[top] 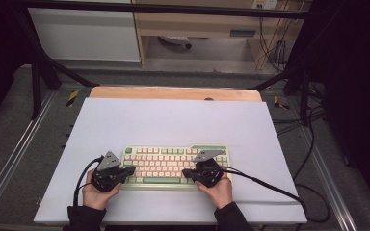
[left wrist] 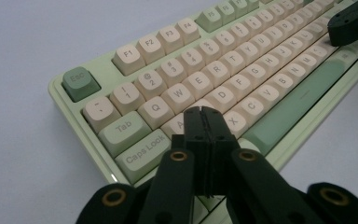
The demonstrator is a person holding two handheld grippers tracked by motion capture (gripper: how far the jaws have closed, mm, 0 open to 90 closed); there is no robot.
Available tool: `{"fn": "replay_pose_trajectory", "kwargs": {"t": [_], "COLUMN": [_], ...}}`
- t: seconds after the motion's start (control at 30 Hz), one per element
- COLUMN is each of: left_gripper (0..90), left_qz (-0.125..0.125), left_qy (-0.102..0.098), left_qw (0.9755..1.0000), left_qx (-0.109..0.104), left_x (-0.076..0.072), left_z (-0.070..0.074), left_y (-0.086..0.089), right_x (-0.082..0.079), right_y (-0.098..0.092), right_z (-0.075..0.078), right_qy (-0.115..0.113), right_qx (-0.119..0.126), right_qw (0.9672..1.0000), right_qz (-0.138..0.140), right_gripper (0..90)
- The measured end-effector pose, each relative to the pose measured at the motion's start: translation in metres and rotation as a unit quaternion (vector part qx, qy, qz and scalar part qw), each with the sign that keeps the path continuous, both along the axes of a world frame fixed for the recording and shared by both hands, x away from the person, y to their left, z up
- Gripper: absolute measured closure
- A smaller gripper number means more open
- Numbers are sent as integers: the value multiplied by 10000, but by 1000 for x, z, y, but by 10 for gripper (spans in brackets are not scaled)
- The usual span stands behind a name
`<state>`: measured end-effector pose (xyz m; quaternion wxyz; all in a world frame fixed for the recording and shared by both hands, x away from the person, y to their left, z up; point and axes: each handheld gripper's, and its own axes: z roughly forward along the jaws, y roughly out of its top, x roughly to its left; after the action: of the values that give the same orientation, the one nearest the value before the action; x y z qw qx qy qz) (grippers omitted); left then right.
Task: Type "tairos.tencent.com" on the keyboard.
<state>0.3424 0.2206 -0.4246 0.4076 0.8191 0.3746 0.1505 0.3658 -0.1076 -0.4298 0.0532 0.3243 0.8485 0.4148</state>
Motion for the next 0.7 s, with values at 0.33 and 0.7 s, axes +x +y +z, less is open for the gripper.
{"fn": "replay_pose_trajectory", "kwargs": {"t": [0.33,0.7], "left_gripper": [894,896], "left_qz": [-18,-48], "left_qy": [3,-33], "left_qw": [10000,10000], "left_qx": [17,11], "left_x": [0,-2], "left_z": [-1,1], "left_y": [-1,-5], "right_x": [0,-3], "right_y": [0,-9], "right_z": [-2,10], "right_qy": [-25,-135], "right_qx": [-47,-26], "right_qw": [10000,9999], "right_qz": [8,-47], "right_gripper": [900,900]}}
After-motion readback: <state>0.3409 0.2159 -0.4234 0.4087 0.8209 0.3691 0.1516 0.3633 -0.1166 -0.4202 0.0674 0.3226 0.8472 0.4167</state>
